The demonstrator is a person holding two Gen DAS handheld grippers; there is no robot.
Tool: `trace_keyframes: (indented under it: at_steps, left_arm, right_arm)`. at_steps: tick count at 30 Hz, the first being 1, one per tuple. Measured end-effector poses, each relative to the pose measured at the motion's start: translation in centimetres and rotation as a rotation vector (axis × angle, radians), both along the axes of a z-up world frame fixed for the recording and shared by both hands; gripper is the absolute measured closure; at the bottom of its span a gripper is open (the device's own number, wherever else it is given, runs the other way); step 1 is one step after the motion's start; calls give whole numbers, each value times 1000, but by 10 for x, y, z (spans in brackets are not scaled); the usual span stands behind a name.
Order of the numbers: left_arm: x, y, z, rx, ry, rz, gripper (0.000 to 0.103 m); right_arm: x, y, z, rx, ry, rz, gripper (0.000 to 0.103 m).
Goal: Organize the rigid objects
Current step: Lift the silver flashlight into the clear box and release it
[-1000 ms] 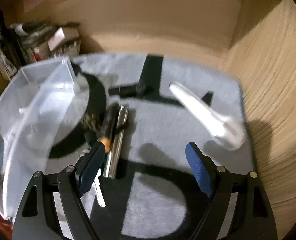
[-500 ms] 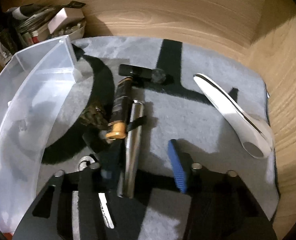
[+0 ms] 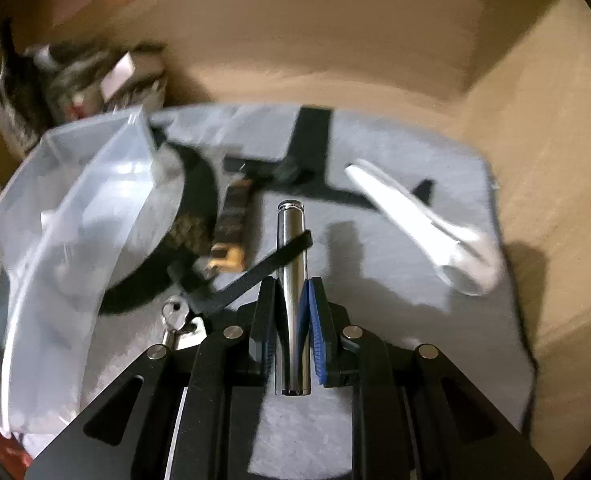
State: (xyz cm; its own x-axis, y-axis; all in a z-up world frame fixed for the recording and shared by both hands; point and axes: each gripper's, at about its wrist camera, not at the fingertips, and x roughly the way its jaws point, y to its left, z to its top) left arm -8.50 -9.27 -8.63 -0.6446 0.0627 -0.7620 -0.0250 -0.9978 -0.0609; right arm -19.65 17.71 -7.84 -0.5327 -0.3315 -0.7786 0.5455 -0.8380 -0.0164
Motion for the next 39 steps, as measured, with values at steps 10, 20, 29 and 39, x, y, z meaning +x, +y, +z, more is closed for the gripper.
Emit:
trace_keyframes:
  at_steps: [10,20,29,39]
  left_arm:
    - [-2,0,-2,4,2,12,92]
    - [-3,-1,-2,10,11,27,92]
    - [-3,-1,-2,6,12,25,92]
    - [-4,-4,0,22,22,37,92]
  right_arm:
    - [11,-13,39,-127,107,20,89]
    - [35,-70,67,-208,161,188,89]
    - [56,-111,60,-197,149,317,89]
    - [70,-145,28,-130,-3,434,89]
